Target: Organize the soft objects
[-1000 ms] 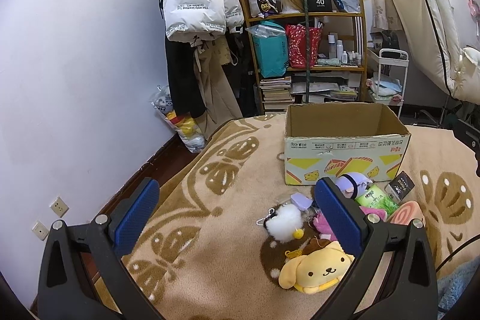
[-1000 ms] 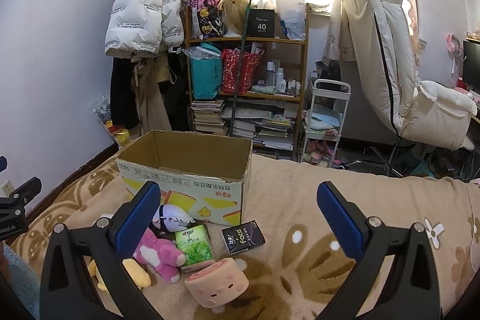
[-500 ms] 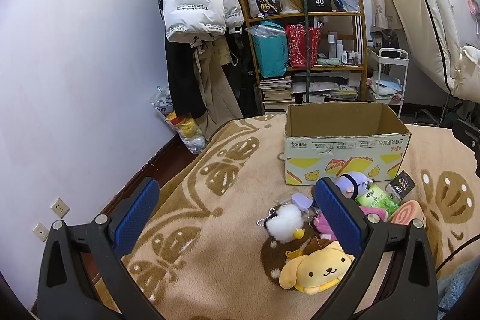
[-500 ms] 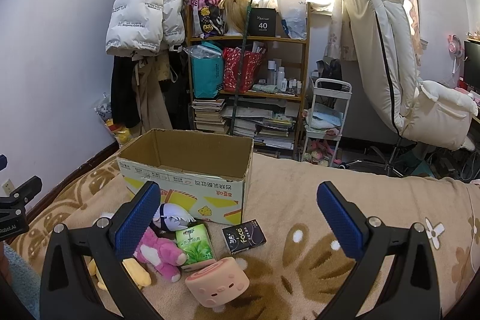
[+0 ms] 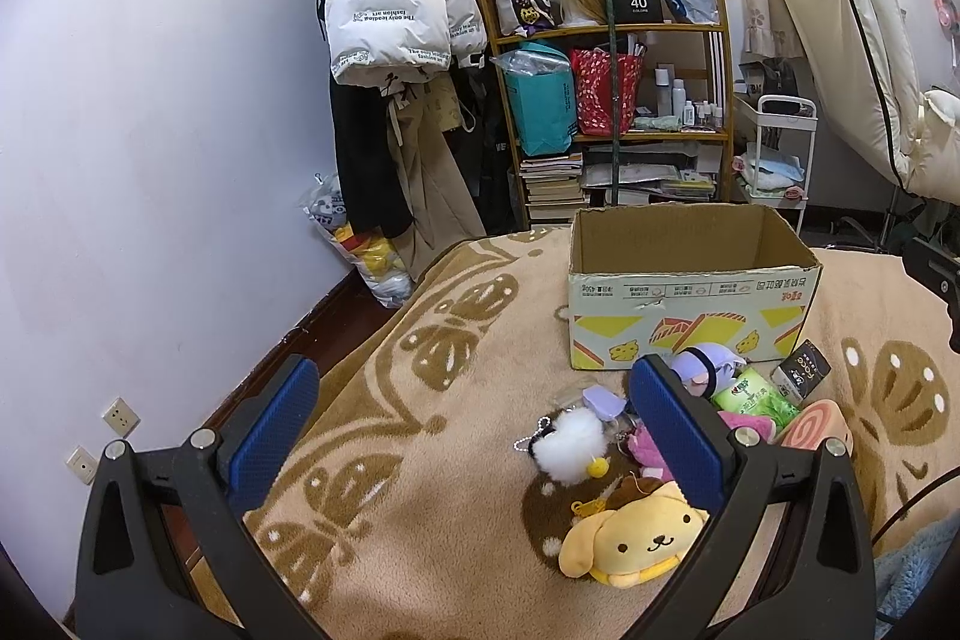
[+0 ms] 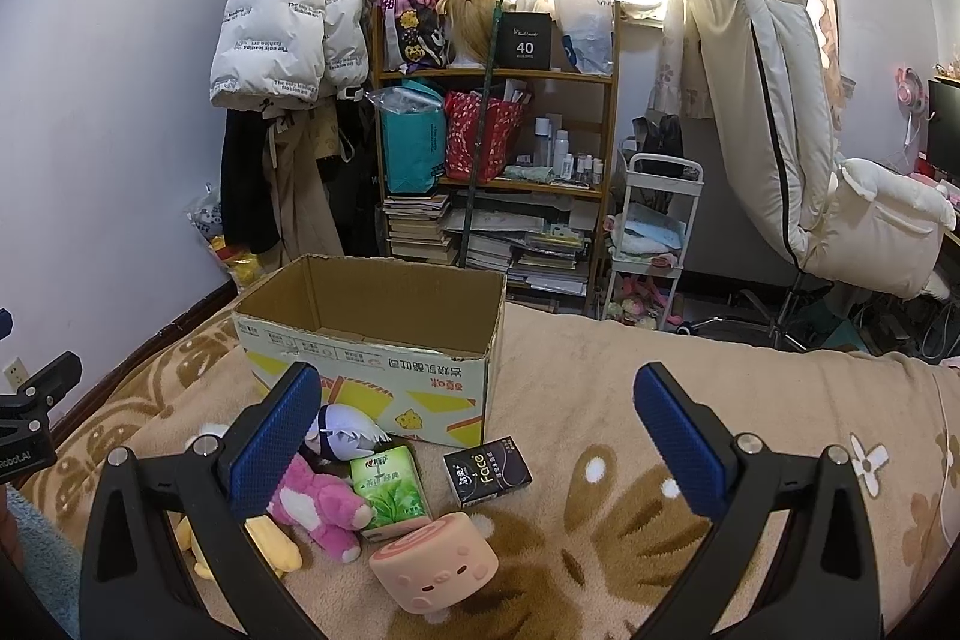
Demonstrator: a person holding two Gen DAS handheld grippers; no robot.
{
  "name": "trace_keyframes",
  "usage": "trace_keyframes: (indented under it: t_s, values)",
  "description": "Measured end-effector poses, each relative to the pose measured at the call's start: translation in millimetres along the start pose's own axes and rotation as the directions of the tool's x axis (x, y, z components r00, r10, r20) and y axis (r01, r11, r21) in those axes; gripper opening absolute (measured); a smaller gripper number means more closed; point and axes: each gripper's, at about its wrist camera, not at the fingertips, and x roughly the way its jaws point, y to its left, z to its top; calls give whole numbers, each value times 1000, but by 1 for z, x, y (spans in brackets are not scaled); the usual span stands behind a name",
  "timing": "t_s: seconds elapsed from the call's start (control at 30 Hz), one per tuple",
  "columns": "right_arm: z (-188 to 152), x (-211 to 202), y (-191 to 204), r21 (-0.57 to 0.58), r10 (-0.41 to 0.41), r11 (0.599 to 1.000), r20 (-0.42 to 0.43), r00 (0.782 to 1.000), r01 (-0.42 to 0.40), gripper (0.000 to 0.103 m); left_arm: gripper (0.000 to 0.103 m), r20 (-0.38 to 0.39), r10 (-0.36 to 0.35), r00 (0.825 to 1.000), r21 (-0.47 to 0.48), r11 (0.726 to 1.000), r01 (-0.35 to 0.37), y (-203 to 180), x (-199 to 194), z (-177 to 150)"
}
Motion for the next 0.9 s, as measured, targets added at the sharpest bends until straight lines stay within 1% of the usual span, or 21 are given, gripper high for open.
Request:
trace_keyframes:
  t_s: [0.9]
  values:
    - [-2, 1, 2, -4, 2, 1000, -12, 1000, -3, 103, 102, -8, 1, 1000, 6, 1000, -1, 0, 3, -4]
